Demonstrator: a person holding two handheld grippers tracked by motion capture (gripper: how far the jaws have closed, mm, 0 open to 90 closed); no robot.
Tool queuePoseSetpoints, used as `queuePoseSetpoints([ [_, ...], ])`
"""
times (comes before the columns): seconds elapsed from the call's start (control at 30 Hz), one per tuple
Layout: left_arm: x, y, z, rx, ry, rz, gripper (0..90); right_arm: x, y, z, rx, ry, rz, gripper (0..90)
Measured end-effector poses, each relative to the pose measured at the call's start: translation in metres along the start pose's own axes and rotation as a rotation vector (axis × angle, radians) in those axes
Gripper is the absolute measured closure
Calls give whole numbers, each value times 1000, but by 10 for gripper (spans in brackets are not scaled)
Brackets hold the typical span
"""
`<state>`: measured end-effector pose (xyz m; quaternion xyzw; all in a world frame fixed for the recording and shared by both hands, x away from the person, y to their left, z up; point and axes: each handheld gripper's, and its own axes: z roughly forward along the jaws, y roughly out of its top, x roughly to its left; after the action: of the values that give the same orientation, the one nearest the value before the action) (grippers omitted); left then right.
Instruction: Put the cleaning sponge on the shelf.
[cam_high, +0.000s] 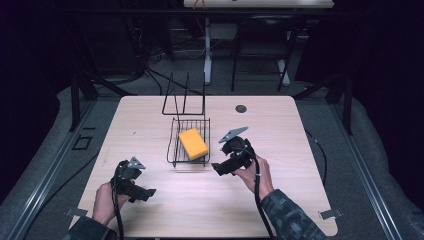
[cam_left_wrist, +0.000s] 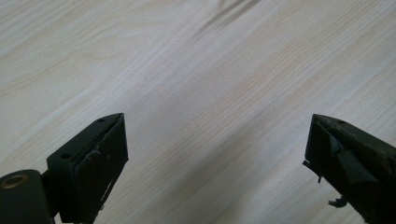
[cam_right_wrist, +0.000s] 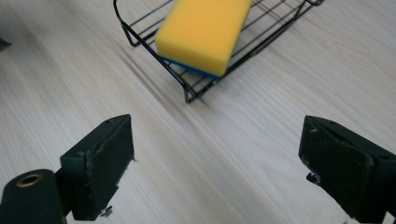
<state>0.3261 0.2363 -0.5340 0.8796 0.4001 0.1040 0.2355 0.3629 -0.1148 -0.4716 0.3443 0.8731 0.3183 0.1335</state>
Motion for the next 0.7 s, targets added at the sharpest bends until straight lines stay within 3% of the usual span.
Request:
queuePoseSetpoints([
  [0.3, 0, 0, 0, 1, 2, -1, 60, -12, -40, -29, 14, -48, 26, 113],
  [0.7, -1, 0, 1, 7, 3, 0, 60, -32, -112, -51, 72, -97, 149, 121],
])
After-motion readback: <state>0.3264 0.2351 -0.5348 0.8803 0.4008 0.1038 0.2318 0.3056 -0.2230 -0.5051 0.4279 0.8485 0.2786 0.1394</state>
